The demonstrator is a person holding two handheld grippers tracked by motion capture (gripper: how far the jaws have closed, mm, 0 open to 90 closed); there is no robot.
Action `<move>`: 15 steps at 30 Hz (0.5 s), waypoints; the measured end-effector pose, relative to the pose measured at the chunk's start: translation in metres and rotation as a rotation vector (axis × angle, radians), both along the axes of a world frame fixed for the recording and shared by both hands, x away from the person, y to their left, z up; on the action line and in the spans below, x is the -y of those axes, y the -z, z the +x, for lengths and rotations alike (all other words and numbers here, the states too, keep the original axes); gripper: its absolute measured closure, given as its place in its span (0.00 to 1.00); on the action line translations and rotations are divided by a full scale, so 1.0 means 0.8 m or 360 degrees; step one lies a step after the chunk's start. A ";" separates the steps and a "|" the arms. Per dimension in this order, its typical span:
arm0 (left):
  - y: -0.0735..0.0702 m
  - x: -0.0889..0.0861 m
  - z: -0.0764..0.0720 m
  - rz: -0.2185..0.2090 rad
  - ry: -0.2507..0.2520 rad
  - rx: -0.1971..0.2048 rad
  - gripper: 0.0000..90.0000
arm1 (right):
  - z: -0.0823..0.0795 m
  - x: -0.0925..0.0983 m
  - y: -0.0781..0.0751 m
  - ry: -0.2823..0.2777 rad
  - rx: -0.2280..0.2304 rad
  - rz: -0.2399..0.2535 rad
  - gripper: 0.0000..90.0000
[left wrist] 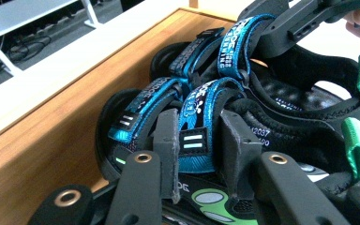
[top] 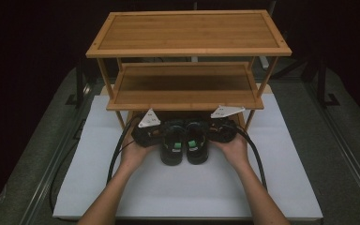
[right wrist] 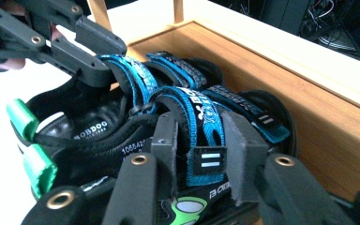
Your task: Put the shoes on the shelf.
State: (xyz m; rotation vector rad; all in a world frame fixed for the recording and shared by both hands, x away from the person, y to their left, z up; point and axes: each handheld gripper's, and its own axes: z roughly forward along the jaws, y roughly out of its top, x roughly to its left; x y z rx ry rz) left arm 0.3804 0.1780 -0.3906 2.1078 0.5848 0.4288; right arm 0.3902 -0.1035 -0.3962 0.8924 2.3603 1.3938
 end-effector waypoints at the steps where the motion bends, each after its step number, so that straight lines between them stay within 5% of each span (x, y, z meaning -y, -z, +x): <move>1: 0.001 -0.001 0.000 -0.0013 0.0003 -0.0015 0.75 | -0.001 0.000 0.000 -0.0001 0.0002 -0.0011 0.67; 15: -0.020 -0.016 -0.022 -0.0058 0.0015 -0.0040 0.38 | -0.025 0.011 -0.015 -0.0021 -0.0006 -0.0014 0.50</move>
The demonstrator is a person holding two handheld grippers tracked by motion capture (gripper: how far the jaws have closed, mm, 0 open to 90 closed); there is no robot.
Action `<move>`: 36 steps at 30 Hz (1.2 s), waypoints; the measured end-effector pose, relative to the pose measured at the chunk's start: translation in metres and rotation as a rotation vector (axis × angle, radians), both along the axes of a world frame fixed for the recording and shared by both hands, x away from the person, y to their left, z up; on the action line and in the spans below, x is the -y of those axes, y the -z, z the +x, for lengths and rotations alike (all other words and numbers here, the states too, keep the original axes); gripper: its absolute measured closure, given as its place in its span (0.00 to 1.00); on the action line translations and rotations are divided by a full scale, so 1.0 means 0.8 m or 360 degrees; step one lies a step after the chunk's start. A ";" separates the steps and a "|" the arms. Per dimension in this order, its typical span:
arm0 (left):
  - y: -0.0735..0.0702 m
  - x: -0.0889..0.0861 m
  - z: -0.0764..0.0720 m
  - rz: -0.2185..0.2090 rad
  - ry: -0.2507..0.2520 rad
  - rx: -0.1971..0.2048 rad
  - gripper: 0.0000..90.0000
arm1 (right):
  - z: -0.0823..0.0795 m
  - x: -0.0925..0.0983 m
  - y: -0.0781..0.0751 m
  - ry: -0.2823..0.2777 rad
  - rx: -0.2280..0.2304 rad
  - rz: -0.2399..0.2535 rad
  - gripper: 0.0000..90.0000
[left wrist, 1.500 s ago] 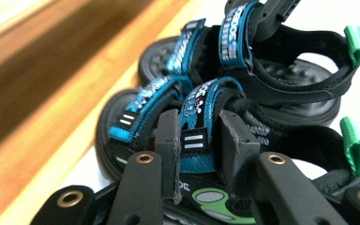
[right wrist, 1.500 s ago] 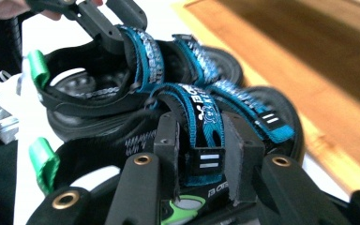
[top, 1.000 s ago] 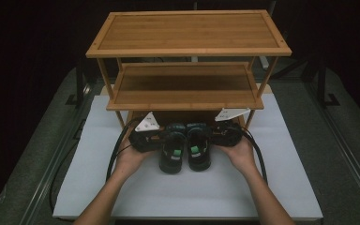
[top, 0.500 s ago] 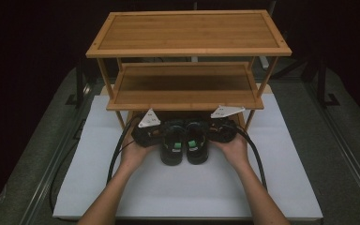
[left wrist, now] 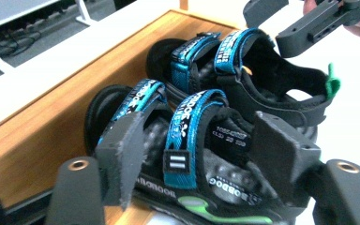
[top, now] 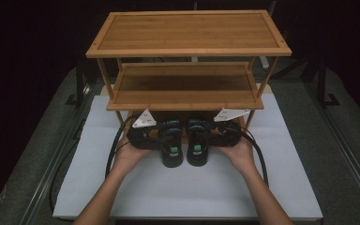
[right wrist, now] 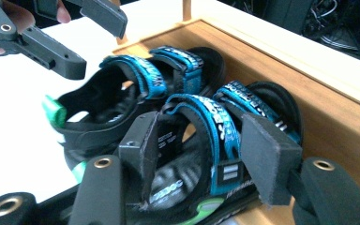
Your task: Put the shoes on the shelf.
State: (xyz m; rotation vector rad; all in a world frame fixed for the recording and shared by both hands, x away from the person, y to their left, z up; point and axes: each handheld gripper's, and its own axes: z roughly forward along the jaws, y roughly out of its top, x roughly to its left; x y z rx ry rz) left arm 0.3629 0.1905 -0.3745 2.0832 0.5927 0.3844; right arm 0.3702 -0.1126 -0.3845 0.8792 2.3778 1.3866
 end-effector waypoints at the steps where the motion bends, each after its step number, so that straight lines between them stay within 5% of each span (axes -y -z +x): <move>1: -0.001 -0.003 -0.004 -0.0019 -0.0007 -0.0003 0.37 | -0.003 0.004 -0.001 0.0000 -0.0004 0.0018 0.49; 7: 0.002 -0.023 -0.025 -0.0013 0.0003 -0.0039 0.28 | -0.029 0.030 -0.001 0.0015 -0.0037 0.0050 0.43; 15: 0.036 -0.029 -0.048 0.0066 -0.0012 -0.0129 0.20 | -0.053 0.042 0.021 0.0067 -0.0112 -0.0042 0.35; 25: 0.080 -0.005 -0.048 0.0229 0.0019 -0.0202 0.15 | -0.056 0.017 0.065 0.0033 -0.0207 -0.0197 0.30; 36: 0.096 0.013 -0.043 0.0299 -0.0010 -0.0188 0.14 | -0.056 -0.006 0.082 0.0007 -0.0230 -0.0289 0.28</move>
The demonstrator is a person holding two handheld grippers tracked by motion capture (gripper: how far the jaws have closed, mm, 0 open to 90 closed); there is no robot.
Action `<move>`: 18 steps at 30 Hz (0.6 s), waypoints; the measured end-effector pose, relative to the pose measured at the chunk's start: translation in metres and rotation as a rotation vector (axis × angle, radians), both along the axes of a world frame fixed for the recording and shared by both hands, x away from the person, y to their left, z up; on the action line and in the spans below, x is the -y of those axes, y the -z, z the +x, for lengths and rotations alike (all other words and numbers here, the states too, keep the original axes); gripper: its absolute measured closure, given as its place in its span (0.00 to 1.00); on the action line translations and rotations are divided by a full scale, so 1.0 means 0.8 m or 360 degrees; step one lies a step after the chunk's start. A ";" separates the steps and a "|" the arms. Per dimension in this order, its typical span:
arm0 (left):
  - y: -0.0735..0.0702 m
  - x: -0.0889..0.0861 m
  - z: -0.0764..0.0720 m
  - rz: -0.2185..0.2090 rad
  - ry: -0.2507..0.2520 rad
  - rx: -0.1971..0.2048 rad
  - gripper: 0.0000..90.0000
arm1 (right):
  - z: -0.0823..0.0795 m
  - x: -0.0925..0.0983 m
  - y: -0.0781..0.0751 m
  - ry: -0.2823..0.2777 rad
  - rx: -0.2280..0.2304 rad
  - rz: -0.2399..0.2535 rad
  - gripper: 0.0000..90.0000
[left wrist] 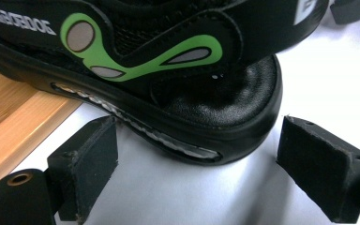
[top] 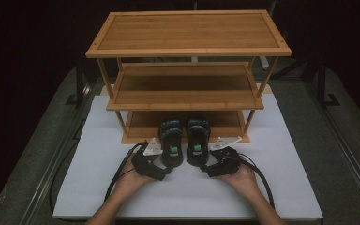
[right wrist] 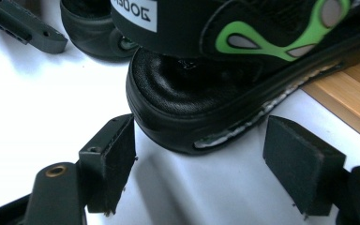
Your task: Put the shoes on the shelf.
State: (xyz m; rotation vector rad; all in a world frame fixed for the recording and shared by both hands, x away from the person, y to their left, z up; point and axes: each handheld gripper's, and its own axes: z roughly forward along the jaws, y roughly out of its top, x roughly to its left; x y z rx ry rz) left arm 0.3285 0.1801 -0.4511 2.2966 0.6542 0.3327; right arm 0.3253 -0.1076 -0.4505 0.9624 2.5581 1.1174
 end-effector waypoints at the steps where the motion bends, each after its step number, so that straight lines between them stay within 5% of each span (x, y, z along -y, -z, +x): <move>1: 0.000 0.000 0.001 -0.0006 -0.0007 0.0000 0.14 | 0.000 -0.002 0.001 0.0003 0.0000 -0.0013 0.28; 9: -0.004 -0.004 0.006 -0.0006 0.0012 0.0012 0.16 | 0.005 -0.005 0.000 0.0004 -0.0005 0.0009 0.27; 11: -0.010 -0.007 0.008 -0.0068 0.0013 0.0020 0.16 | 0.007 -0.005 -0.002 0.0009 0.0002 0.0029 0.27; 14: -0.018 -0.005 0.013 -0.0049 0.0004 0.0046 0.17 | 0.011 -0.004 -0.007 0.0019 0.0014 0.0067 0.28; 18: -0.021 -0.008 0.026 -0.0116 -0.0015 0.0043 0.22 | 0.016 0.000 -0.013 0.0029 0.0065 0.0101 0.36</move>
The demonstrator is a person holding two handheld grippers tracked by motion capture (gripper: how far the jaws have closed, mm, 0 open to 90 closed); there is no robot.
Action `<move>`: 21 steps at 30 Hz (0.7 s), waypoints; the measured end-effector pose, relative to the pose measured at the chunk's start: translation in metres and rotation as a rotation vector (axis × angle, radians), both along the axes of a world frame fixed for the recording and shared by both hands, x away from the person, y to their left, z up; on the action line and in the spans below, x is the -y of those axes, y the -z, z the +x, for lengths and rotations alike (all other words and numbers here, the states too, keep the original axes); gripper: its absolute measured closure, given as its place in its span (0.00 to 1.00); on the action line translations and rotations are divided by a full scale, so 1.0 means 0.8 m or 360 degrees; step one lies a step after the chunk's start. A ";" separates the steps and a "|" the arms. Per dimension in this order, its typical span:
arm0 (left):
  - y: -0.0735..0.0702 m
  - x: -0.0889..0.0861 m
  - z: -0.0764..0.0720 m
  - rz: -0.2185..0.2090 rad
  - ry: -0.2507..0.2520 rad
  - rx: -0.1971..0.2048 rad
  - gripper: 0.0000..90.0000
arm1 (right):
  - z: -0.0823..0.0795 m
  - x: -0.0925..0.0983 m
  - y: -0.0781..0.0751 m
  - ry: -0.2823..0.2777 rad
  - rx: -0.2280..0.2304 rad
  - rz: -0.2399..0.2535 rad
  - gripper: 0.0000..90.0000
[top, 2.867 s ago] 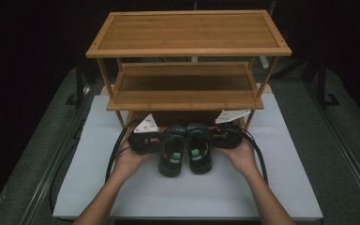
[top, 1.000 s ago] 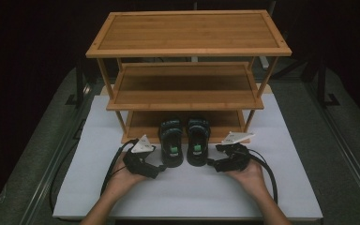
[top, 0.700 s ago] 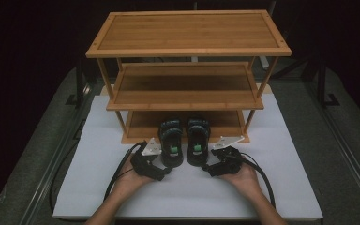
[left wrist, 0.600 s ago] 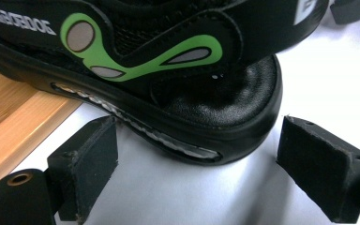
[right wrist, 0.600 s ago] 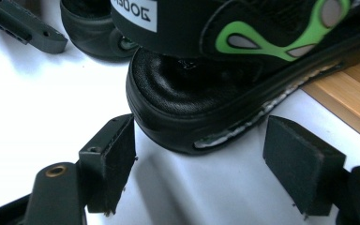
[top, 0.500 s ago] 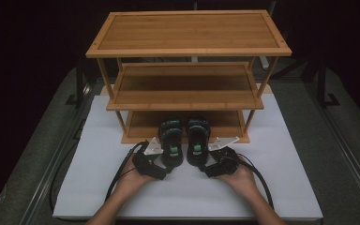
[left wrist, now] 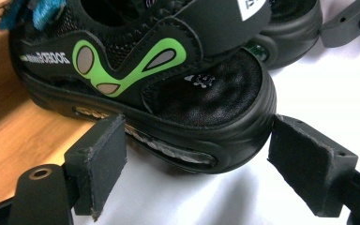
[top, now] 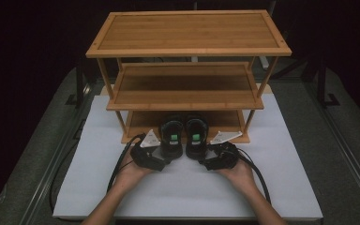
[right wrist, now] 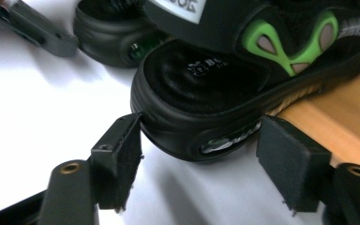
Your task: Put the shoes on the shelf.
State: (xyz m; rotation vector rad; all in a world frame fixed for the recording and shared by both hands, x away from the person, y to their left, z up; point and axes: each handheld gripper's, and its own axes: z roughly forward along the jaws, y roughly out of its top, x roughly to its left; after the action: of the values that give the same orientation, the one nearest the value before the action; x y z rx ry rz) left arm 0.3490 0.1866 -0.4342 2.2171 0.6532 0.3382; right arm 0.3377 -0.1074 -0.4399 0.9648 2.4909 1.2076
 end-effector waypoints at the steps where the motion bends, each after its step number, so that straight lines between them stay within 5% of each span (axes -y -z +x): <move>1: -0.001 0.000 0.003 -0.0009 0.0000 -0.0005 0.22 | 0.002 0.001 -0.002 0.0009 -0.0001 0.0033 0.37; 3: -0.001 0.001 0.009 0.0037 -0.0005 0.0013 0.23 | 0.007 0.001 -0.005 0.0020 0.0008 0.0050 0.39; 21: 0.001 -0.007 0.067 -0.0020 -0.0119 -0.0035 0.24 | 0.061 -0.014 0.002 0.0118 0.0104 0.0023 0.40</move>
State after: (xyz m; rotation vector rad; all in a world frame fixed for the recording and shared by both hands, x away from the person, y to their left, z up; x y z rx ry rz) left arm 0.4023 0.1921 -0.4350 2.1910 0.7496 0.3467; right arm 0.3863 -0.0964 -0.4419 0.9956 2.3782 1.2156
